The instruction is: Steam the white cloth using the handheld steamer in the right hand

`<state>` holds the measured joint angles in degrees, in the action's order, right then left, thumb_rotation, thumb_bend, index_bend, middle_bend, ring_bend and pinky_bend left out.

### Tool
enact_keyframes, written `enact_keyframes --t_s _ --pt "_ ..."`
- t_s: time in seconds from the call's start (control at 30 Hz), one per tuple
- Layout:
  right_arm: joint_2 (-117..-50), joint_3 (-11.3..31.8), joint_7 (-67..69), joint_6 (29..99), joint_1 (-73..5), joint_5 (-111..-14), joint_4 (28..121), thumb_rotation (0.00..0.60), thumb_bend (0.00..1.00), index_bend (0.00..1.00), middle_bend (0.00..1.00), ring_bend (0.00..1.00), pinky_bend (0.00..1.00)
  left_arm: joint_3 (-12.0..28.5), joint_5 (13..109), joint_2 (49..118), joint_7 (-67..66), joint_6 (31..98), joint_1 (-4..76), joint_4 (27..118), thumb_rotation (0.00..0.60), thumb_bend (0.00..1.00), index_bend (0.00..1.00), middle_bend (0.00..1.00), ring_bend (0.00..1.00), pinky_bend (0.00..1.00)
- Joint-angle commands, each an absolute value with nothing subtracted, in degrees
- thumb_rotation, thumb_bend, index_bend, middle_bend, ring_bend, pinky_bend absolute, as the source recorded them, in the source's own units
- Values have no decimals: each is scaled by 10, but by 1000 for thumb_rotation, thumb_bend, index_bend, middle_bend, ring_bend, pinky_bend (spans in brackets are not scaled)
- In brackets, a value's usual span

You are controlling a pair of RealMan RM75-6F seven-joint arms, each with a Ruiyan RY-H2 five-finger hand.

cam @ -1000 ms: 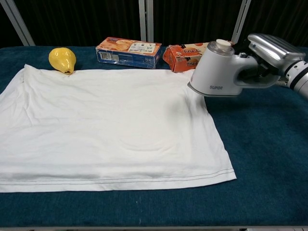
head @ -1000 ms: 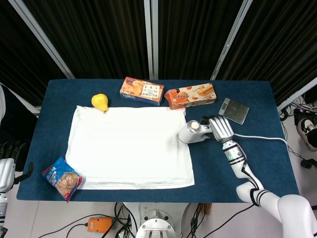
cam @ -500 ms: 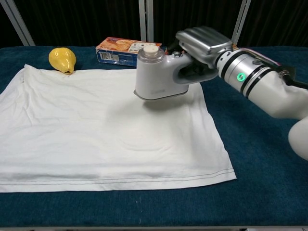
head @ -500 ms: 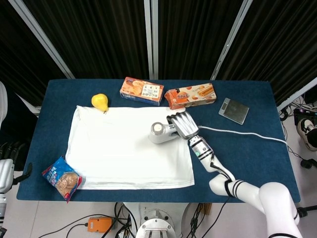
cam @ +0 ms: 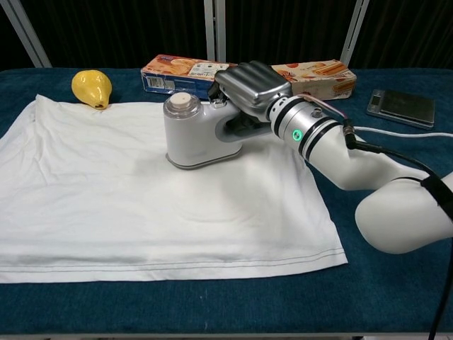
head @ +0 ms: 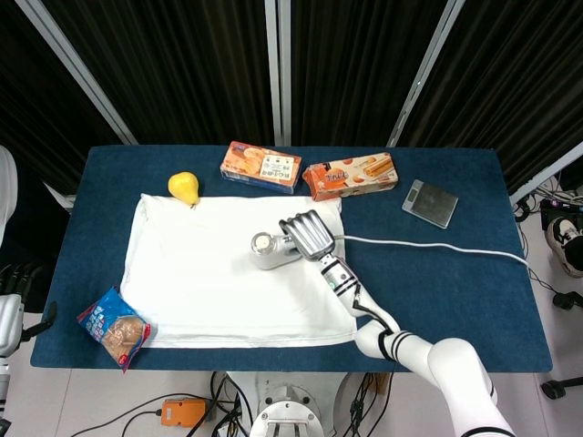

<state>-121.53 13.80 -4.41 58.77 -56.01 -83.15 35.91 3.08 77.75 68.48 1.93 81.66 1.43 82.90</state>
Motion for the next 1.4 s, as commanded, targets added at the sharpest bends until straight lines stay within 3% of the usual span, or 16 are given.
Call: enact_keyframes --t_s 0.03,0.43,0.83,1.03,1.4 --pt "-1222 129 -20 594 -558 -838 353 600 878 835 739 715 828 31 777 685 20 816 15 828 443 350 140 99 0 0" --pt "-1186 77 -17 623 -531 -880 432 600 879 835 739 715 828 34 780 691 12 806 25 830 446 350 139 99 0 0" --pt "-1101 18 -63 645 -501 -932 581 600 878 835 739 715 828 35 778 694 9 805 26 829 445 350 140 99 0 0" --pt "-1094 50 -78 648 -505 -918 580 600 880 835 739 715 828 34 780 697 11 806 27 826 443 350 140 99 0 0" --pt "-1145 84 -77 599 -535 -885 473 600 884 835 739 715 828 34 779 698 14 806 25 824 442 350 140 99 0 0"
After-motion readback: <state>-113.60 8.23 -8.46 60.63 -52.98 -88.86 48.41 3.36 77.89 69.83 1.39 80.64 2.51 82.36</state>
